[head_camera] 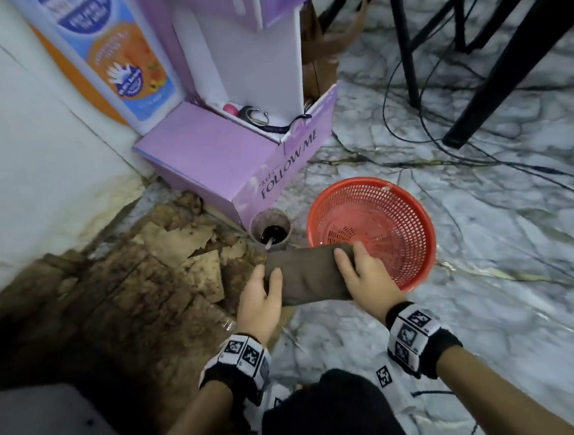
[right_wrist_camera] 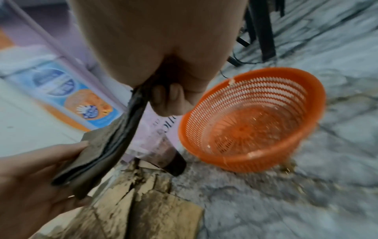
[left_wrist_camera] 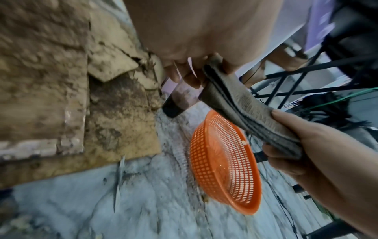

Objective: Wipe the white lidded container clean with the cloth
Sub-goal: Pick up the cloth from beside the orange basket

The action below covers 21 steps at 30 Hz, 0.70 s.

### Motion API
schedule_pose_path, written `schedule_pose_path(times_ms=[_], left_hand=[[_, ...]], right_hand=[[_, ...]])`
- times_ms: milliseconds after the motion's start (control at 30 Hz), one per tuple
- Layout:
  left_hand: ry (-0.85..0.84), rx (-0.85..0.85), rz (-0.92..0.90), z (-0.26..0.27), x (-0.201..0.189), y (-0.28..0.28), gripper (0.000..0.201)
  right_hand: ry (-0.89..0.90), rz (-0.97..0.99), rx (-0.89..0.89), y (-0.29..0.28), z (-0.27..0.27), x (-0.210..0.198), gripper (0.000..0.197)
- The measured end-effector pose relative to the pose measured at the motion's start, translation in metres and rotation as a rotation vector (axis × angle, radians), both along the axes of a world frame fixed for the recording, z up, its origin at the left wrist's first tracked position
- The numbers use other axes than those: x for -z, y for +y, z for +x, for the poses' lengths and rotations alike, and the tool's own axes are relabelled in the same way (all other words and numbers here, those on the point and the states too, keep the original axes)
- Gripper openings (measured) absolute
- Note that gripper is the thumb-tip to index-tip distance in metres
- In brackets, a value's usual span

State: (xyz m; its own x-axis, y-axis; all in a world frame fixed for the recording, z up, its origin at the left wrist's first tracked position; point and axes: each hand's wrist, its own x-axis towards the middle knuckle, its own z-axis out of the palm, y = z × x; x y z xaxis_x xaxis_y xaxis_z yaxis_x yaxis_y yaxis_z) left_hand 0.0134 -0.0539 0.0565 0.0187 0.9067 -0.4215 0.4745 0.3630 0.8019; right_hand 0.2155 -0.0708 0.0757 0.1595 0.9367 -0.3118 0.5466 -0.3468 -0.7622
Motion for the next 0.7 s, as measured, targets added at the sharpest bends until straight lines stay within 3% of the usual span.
schedule_pose_path(times_ms=[67, 167, 367, 500, 600, 700], left_hand=[[-0.014, -0.016, 0.104, -0.009, -0.027, -0.009, 0.068], [0.015, -0.009, 0.231, -0.027, -0.070, -0.021, 0.045], [0.037, -0.050, 0.406, -0.080, -0.154, -0.049, 0.062], [0.046, -0.114, 0.520, -0.121, -0.210, -0.073, 0.025], [0.045, -0.195, 0.558, -0.160, -0.237, -0.097, 0.025], [0.048, -0.262, 0.564, -0.201, -0.255, -0.131, 0.041]], right_hand=[[-0.009, 0.019, -0.095, -0.001, -0.005, -0.029, 0.027], [-0.037, 0.067, -0.201, -0.003, -0.017, -0.072, 0.029], [-0.034, 0.218, -0.358, -0.009, -0.060, -0.170, 0.028], [-0.078, 0.331, -0.498, -0.018, -0.101, -0.226, 0.026], [-0.174, 0.348, -0.636, -0.024, -0.136, -0.257, 0.027], [-0.256, 0.370, -0.756, -0.034, -0.176, -0.282, 0.026]])
